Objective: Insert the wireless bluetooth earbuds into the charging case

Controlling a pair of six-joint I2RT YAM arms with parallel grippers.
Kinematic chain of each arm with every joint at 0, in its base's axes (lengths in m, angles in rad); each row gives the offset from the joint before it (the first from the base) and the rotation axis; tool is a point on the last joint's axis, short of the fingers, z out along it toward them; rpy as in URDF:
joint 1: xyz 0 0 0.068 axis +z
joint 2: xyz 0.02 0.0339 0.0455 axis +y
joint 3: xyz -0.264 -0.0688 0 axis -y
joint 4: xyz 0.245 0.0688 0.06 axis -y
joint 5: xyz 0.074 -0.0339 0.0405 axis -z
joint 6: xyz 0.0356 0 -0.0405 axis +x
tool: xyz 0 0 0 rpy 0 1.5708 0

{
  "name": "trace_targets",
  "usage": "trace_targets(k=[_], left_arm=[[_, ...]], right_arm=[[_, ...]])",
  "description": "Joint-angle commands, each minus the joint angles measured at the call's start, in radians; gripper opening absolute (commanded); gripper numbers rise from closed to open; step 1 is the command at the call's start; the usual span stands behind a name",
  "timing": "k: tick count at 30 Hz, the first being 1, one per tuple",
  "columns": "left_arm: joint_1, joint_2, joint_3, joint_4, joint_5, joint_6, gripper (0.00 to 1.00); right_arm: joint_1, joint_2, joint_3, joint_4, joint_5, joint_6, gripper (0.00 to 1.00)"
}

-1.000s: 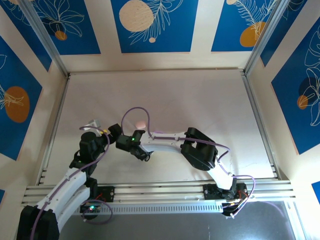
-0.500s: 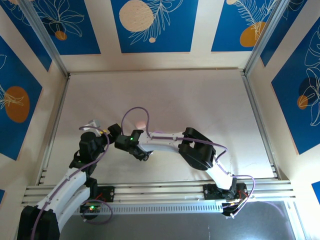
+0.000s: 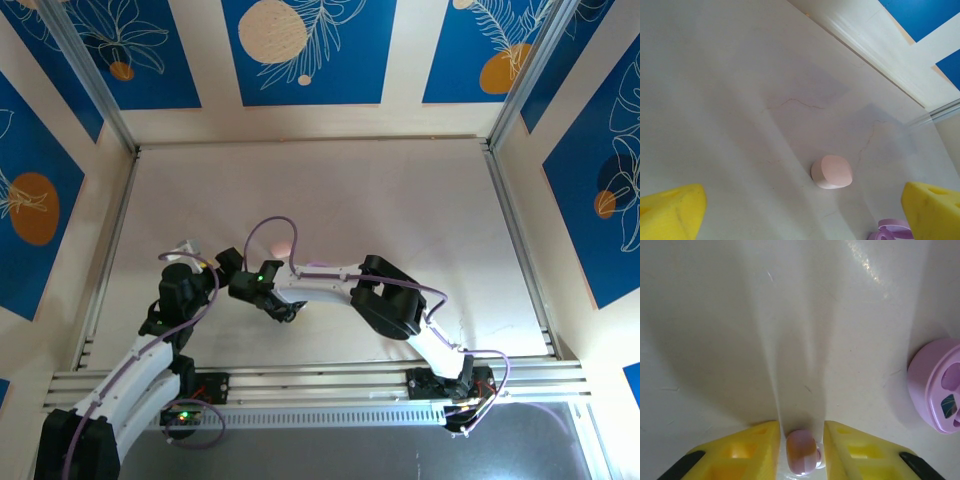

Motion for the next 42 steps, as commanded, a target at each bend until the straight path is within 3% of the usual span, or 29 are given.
trace_targets(k=[1,13,23,28,34,42], left_arm=[[0.005,-0.004,-0.002,0.050,0.054,-0.010,1.00],[0.005,0.018,0.000,0.067,0.068,-0.009,1.00],[0.003,0.179,0.008,0.194,0.164,-0.031,0.99],[-0.017,0.319,0.019,0.319,0.246,-0.044,0.82],[-0.101,0.455,0.075,0.338,0.251,-0.022,0.48],[-0.211,0.640,0.183,0.312,0.280,0.013,0.24]], right_arm=[[0.001,0.022,0.022,-0.027,-0.024,0.001,0.27],[-0.017,-0.051,0.008,-0.021,-0.018,0.076,0.20],[-0.088,-0.274,-0.189,0.184,-0.061,0.189,0.20],[-0.141,-0.382,-0.303,0.302,-0.097,0.232,0.20],[-0.224,-0.492,-0.449,0.458,-0.211,0.290,0.20],[-0.290,-0.580,-0.584,0.563,-0.284,0.357,0.20]])
